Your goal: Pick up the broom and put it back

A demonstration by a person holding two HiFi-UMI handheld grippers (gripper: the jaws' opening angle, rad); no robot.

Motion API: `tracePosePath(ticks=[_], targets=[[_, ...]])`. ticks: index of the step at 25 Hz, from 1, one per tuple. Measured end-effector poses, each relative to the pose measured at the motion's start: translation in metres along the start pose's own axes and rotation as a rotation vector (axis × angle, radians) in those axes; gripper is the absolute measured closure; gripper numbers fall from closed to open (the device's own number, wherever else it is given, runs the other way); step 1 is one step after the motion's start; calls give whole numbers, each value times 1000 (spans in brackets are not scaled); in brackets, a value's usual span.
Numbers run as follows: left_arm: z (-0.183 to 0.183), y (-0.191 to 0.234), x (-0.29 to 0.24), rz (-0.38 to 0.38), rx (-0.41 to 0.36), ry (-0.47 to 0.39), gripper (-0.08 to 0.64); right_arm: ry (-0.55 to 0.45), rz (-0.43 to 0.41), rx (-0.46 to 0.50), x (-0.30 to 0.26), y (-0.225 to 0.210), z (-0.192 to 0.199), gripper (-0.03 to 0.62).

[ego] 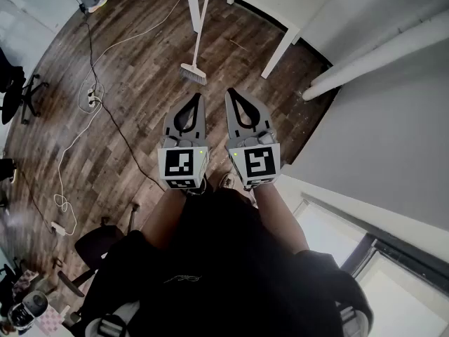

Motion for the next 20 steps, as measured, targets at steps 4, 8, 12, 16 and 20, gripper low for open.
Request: tracePosePath(ticks=[4, 8, 12, 16, 20], targets=[[6, 15, -4, -1, 1, 16, 557, -2, 0, 14, -14, 3, 11, 571], [16, 35, -15, -5, 28, 47, 557, 34, -8, -1, -39, 7, 18, 571], [30, 53, -29, -12, 62, 73, 557, 22, 21, -6, -67, 3, 26, 571], [33, 90, -47, -12, 94, 74, 557, 62, 2, -4, -114, 9, 36, 571], [30, 137, -60, -18, 116, 72, 557, 109, -27, 24, -161, 27, 30, 571]])
Point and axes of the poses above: the fingertips, and each gripper's own axes: x backward along the fingers, y to its left, z out of its underside, the point moved 8 cm from there along x, backward along the fingers, and after that the axes turned 1 degree about x, right-handed, at the moved point
